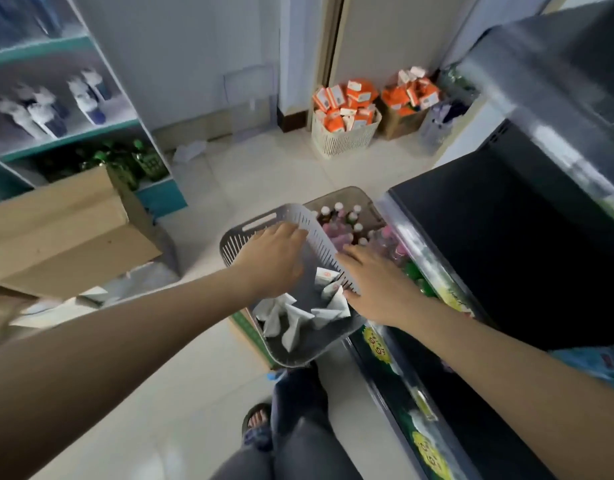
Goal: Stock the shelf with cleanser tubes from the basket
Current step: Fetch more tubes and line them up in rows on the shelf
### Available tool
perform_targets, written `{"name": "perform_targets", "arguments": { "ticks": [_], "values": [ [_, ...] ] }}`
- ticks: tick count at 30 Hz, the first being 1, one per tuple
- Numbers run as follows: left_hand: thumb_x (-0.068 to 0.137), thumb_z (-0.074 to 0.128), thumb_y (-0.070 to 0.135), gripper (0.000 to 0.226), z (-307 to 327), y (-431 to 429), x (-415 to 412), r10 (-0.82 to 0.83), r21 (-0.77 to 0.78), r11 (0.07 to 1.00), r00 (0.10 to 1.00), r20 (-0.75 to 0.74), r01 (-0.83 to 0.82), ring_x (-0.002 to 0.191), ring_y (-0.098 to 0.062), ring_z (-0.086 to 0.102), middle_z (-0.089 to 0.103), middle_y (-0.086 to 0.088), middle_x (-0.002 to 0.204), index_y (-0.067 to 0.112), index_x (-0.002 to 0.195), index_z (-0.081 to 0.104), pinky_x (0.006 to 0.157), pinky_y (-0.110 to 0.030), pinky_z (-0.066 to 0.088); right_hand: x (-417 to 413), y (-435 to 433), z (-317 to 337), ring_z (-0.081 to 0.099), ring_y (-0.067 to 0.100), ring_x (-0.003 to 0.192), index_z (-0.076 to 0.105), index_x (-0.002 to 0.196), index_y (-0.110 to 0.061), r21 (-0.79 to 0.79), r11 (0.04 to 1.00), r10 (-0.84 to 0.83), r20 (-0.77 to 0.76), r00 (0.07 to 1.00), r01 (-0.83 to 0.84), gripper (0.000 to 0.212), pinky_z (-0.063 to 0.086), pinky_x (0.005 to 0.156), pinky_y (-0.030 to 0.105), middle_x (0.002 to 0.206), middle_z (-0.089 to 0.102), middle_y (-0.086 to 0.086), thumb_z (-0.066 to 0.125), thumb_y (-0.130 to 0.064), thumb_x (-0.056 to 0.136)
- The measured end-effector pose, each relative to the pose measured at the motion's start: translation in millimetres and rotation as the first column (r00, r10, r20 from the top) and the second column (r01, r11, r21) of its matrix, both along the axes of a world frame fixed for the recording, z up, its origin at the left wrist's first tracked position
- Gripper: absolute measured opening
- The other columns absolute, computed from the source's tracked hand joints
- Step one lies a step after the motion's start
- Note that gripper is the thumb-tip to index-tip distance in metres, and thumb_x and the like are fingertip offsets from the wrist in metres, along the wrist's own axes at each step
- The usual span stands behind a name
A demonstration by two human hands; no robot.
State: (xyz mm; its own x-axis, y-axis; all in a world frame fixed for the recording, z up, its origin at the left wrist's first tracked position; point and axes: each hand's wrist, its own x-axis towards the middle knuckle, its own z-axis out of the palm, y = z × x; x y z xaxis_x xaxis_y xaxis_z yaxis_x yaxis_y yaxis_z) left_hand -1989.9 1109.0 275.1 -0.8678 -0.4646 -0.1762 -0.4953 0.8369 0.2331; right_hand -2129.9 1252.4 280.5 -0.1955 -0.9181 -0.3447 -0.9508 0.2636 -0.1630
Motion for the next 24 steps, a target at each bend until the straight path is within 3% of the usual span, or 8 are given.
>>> {"name": "perform_targets", "arguments": {
  "ticks": [4,11,16,24],
  "values": [
    [0.087,0.055,0.029,0.056,-42,-6,-14,0.032,0.108,0.993,0.995,0.092,-0.042,0.128,-0.025,0.044,0.044,-0.007,0.14,0.014,0.138,0.038,0.105,-0.037,0.036,-18,-12,-43,0.034,0.022,0.134,0.035,0.141,-0.016,0.064,0.997,0.046,0.052,0.998,-0.049,0.056,0.036,0.108,0.037,0.144,0.036,0.003,0.054,-0.023,0.089],
    [0.087,0.054,0.024,0.032,-117,-15,-50,0.111,0.259,0.952,0.973,0.202,-0.162,0.116,-0.028,0.049,0.052,-0.008,0.121,0.011,0.115,0.048,0.093,-0.038,0.04,-39,-27,-118,0.049,0.024,0.119,0.046,0.131,-0.014,0.148,0.985,0.078,0.077,0.994,-0.089,0.044,0.045,0.097,0.037,0.13,0.05,0.004,0.054,-0.017,0.088],
    [0.088,0.053,0.017,0.032,-166,-18,-76,0.152,0.324,0.921,0.967,0.206,-0.214,0.114,-0.028,0.051,0.052,-0.008,0.122,0.011,0.119,0.048,0.089,-0.038,0.042,-45,-35,-165,0.053,0.024,0.111,0.052,0.123,-0.01,0.206,0.968,0.132,0.062,0.989,-0.142,0.046,0.046,0.091,0.033,0.121,0.055,0.006,0.061,-0.002,0.078],
    [0.085,0.056,0.006,0.024,-230,-13,-100,0.152,0.323,0.925,0.973,0.173,-0.202,0.105,-0.026,0.055,0.054,-0.005,0.112,0.012,0.108,0.053,0.08,-0.036,0.046,-51,-54,-225,0.064,0.029,0.073,0.069,0.081,-0.004,0.141,0.951,0.289,-0.075,0.954,-0.276,0.023,0.052,0.069,0.038,0.075,0.066,0.011,0.067,0.005,0.06]
  ]
}}
